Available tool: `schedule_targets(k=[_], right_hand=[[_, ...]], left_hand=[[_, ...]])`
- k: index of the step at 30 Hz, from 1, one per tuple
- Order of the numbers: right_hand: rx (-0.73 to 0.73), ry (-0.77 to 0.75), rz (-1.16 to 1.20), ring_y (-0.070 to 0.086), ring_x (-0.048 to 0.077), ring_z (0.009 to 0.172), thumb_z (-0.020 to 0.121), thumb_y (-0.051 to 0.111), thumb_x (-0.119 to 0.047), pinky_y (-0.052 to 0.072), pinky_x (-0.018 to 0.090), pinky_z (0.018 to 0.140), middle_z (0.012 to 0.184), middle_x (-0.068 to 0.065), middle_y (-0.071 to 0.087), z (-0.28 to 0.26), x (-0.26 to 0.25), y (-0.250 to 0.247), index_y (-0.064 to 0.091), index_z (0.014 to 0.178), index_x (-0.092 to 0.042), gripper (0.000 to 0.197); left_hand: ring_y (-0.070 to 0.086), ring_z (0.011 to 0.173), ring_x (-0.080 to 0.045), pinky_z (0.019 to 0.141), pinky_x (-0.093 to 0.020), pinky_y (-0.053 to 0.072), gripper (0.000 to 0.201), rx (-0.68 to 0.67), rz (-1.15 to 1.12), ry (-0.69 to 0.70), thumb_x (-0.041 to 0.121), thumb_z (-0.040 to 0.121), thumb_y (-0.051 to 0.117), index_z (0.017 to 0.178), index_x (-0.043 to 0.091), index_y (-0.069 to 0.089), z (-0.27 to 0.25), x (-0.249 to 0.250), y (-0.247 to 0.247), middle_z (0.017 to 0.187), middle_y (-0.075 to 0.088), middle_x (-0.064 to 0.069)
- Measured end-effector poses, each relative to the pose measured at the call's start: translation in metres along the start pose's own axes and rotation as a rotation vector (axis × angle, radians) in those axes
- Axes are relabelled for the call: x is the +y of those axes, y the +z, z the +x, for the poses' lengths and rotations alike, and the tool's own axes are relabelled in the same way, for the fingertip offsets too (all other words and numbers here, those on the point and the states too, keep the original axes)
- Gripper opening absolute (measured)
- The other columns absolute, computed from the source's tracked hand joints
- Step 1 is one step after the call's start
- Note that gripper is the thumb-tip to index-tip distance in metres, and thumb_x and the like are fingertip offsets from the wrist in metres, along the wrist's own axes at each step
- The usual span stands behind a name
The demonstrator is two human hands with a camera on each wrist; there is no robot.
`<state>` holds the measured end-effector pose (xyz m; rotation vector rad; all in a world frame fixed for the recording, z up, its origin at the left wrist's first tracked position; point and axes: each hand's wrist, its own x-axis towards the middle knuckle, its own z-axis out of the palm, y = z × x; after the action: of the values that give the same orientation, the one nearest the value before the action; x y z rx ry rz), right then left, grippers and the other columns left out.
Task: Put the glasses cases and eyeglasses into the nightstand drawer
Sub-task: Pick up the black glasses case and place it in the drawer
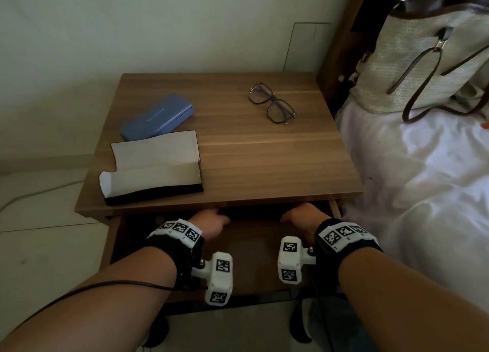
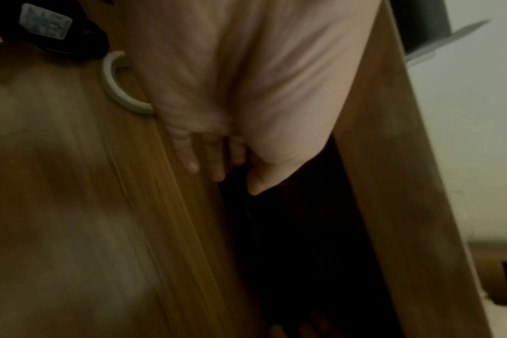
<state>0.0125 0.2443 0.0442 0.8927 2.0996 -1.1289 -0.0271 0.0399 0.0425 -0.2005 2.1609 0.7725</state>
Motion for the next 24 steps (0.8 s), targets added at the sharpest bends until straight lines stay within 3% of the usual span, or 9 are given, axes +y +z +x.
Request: schedule_targets(k=[2,4,8,14,18,22,24], right_hand=[[0.027,0.028,0.053,0.053,0.035,0.125,0.087,0.061,-0.015,0.045,0.036,0.098,0.133,0.022,0.058,0.012,0.004,0.004,0.058,0.126,0.004,0.043],[0.005,0.047,0.04,0.053,0.033,0.126,0.088,0.062,-0.015,0.044,0.036,0.102,0.134,0.021,0.057,0.019,0.003,0.006,0.057,0.127,0.003,0.044],[-0.012,0.021,-0.004,0.053,0.031,0.126,0.092,0.058,-0.017,0.043,0.037,0.106,0.134,0.017,0.057,0.032,0.002,0.008,0.058,0.128,-0.002,0.039],[-0.09,-0.097,-0.044,0.056,0.033,0.117,0.095,0.05,-0.01,0.042,0.045,0.105,0.127,0.018,0.061,0.04,-0.003,0.013,0.061,0.12,-0.003,0.028],[-0.102,-0.093,-0.036,0.055,0.033,0.118,0.095,0.05,-0.012,0.042,0.045,0.106,0.129,0.018,0.06,0.04,-0.003,0.016,0.06,0.122,-0.004,0.029],[-0.049,-0.06,0.023,0.053,0.033,0.124,0.091,0.059,-0.013,0.042,0.039,0.106,0.133,0.017,0.057,0.039,-0.003,0.015,0.058,0.126,-0.003,0.036],[-0.061,-0.065,-0.018,0.052,0.032,0.125,0.094,0.055,-0.013,0.041,0.039,0.107,0.134,0.017,0.056,0.037,-0.003,0.015,0.057,0.127,-0.002,0.035]], left_hand=[[0.049,0.127,-0.028,0.102,-0.033,0.038,0.045,-0.02,0.065,-0.001,0.031,0.097,0.05,0.138,0.011,0.048,0.009,-0.002,0.004,0.14,0.051,-0.011],[0.044,0.133,-0.027,0.107,-0.034,0.035,0.05,-0.042,0.137,-0.035,0.033,0.099,0.045,0.144,0.012,0.04,0.014,0.0,0.005,0.148,0.042,-0.011],[0.035,0.14,-0.027,0.112,-0.033,0.029,0.046,-0.059,0.332,0.01,0.026,0.106,0.029,0.148,0.009,0.031,0.013,0.009,0.002,0.154,0.033,-0.014],[0.039,0.138,-0.027,0.11,-0.031,0.03,0.043,-0.088,0.338,0.031,0.023,0.106,0.028,0.145,0.008,0.036,0.024,0.007,0.002,0.151,0.038,-0.014],[0.039,0.137,-0.027,0.111,-0.033,0.029,0.042,-0.11,0.337,0.028,0.024,0.106,0.027,0.145,0.013,0.038,0.03,0.003,0.004,0.151,0.039,-0.013],[0.04,0.137,-0.026,0.111,-0.032,0.03,0.042,-0.095,0.304,0.029,0.022,0.106,0.027,0.145,0.011,0.037,0.028,0.004,0.004,0.151,0.039,-0.012],[0.04,0.137,-0.027,0.111,-0.033,0.03,0.042,-0.09,0.305,0.032,0.024,0.106,0.028,0.145,0.01,0.037,0.028,0.005,0.004,0.151,0.039,-0.013]])
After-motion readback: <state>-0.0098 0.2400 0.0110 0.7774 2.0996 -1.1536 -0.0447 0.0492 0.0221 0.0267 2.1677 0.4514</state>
